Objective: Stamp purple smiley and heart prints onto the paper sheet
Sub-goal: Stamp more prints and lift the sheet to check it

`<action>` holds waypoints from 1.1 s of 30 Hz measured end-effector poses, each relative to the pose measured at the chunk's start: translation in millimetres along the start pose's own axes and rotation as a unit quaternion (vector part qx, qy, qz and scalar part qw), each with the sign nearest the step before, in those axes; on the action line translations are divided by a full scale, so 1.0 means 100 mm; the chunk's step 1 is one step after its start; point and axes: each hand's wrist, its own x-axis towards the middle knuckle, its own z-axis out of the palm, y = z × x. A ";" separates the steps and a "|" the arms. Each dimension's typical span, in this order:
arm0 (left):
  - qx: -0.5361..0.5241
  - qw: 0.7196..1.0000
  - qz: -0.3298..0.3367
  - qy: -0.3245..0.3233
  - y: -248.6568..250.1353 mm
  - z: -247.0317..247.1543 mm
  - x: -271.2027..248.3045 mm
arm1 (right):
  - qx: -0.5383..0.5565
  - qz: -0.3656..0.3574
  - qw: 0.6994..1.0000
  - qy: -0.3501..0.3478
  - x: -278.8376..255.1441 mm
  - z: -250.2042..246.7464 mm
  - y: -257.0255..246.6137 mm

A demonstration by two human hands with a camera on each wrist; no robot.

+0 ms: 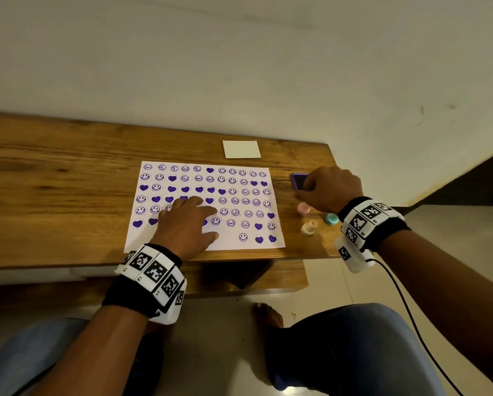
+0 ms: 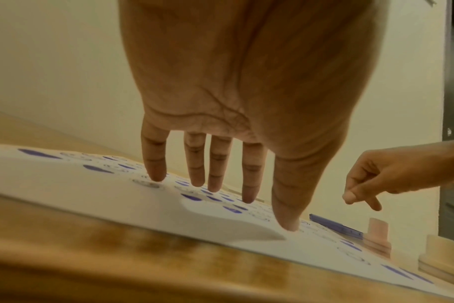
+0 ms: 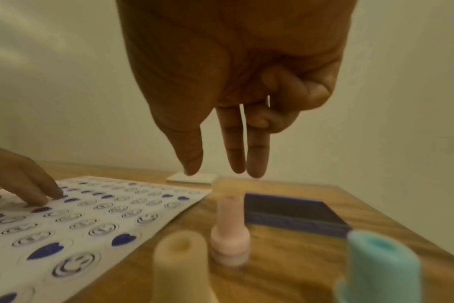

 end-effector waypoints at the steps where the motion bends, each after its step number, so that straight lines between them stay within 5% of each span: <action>1: -0.003 1.000 -0.001 0.005 -0.01 -0.01 0.00 | 0.013 0.002 0.999 0.029 -0.02 -0.04 -0.02; 5: 0.000 0.999 -0.012 0.033 -0.05 -0.06 -0.01 | 0.142 -0.021 0.989 0.038 -0.12 -0.05 -0.29; 9: 0.003 0.998 -0.048 0.045 -0.16 -0.14 -0.06 | 0.112 -0.027 0.993 -0.032 -0.14 0.14 -0.66; 14: 0.015 0.996 -0.078 -0.044 -0.23 -0.12 -0.11 | 0.104 0.035 0.992 -0.070 -0.21 0.29 -0.88; 18: 0.019 0.996 -0.078 -0.047 -0.20 -0.11 -0.13 | 0.135 0.054 0.985 -0.093 -0.30 0.30 -0.94; 20: 0.021 0.995 -0.081 -0.048 -0.18 -0.14 -0.14 | 0.280 0.057 0.955 -0.081 -0.29 0.30 -0.87; 24: 0.018 0.995 -0.087 -0.041 -0.18 -0.16 -0.16 | 0.543 0.111 0.832 -0.006 -0.36 0.15 -0.76; 28: 0.002 0.996 -0.087 -0.033 -0.20 -0.14 -0.16 | 0.650 0.134 0.745 -0.066 -0.37 0.18 -0.64; 30: -0.007 0.996 -0.087 -0.027 -0.23 -0.12 -0.16 | 0.616 0.119 0.776 -0.063 -0.33 0.31 -0.62; 33: -0.041 0.996 -0.083 -0.017 -0.27 -0.08 -0.14 | 0.448 0.067 0.891 0.028 -0.35 0.41 -0.63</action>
